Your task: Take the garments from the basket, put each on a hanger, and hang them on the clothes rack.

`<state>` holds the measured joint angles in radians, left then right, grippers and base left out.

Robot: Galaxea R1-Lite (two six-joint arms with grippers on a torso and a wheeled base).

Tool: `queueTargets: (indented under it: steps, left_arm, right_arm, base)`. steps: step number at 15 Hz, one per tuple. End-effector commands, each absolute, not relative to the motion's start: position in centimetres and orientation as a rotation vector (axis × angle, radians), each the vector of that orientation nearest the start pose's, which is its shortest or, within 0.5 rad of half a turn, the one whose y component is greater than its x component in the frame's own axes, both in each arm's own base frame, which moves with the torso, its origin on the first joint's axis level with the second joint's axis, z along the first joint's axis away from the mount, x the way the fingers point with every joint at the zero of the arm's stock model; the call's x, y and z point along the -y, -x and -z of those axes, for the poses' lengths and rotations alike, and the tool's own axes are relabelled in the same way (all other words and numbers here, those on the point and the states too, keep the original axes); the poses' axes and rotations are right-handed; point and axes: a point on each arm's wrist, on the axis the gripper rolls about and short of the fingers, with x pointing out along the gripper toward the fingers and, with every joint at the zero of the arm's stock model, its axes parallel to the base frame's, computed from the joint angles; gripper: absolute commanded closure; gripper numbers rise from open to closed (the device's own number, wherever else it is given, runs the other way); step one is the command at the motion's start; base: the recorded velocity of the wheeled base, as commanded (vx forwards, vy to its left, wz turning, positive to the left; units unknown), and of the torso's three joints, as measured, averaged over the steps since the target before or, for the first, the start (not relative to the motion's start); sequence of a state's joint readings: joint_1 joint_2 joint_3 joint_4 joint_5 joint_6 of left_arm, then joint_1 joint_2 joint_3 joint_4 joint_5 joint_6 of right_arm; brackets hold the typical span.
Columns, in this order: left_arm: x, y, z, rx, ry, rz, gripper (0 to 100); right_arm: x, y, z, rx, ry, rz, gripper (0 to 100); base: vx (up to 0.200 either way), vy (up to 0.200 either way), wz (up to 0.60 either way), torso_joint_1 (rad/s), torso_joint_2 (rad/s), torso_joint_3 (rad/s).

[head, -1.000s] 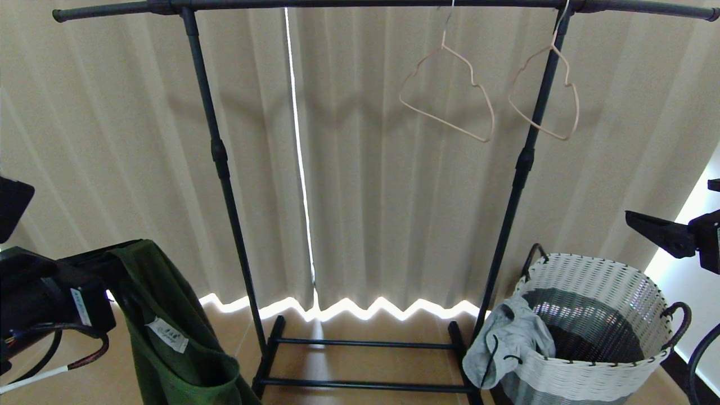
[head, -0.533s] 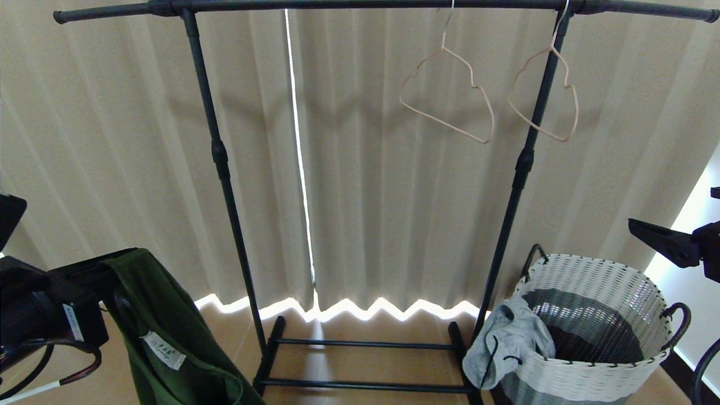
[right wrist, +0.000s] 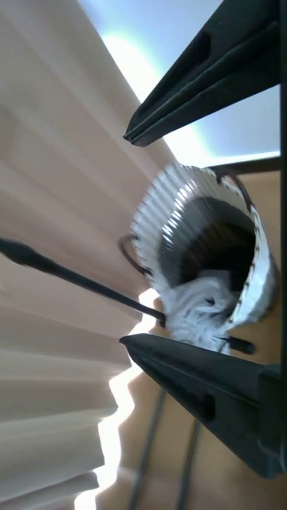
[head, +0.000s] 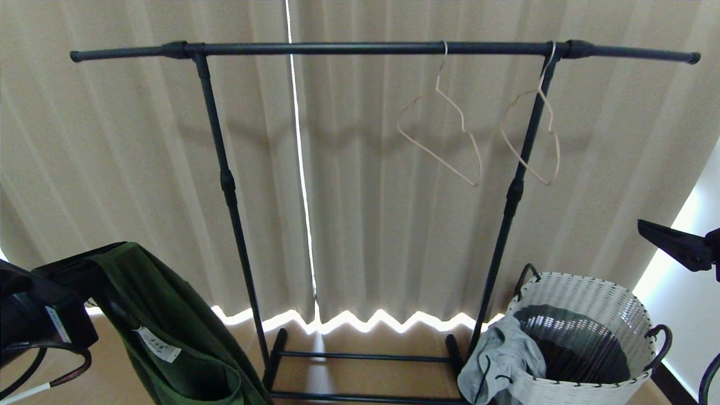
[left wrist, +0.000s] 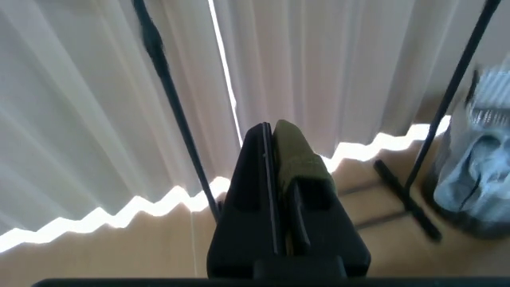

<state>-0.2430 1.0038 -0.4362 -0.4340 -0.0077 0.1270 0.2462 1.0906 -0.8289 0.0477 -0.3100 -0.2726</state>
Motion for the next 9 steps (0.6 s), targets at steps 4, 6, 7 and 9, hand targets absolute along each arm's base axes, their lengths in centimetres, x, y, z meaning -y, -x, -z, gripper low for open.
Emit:
queueTargets:
  steps: [4, 6, 7, 9]
  left_arm:
    - [3.03, -12.20, -20.91, -0.111, -0.141, 0.257, 100]
    - [3.01, -12.10, -20.92, -0.108, -0.141, 0.257, 100]
    - [3.00, -12.07, -20.94, -0.106, -0.139, 0.257, 100]
    - [2.99, -12.04, -20.96, -0.105, -0.139, 0.257, 100]
  right_arm:
    - [-2.93, -14.41, -26.27, -0.302, 0.355, 0.022, 0]
    - [-2.99, -14.67, -26.17, -0.286, 0.352, 0.022, 0]
    - [-3.00, -14.70, -26.08, -0.280, 0.352, 0.023, 0]
    - [-3.00, -14.71, -25.92, -0.282, 0.365, 0.021, 0]
  base:
    - [0.000, 0.000, 0.00, 0.167, -0.49, -0.252]
    - [0.000, 0.000, 0.00, 0.290, -0.37, -0.215]
    - [0.000, 0.000, 0.00, 0.134, -0.16, -0.090]
    - [0.000, 0.000, 0.00, 0.058, -0.08, -0.044]
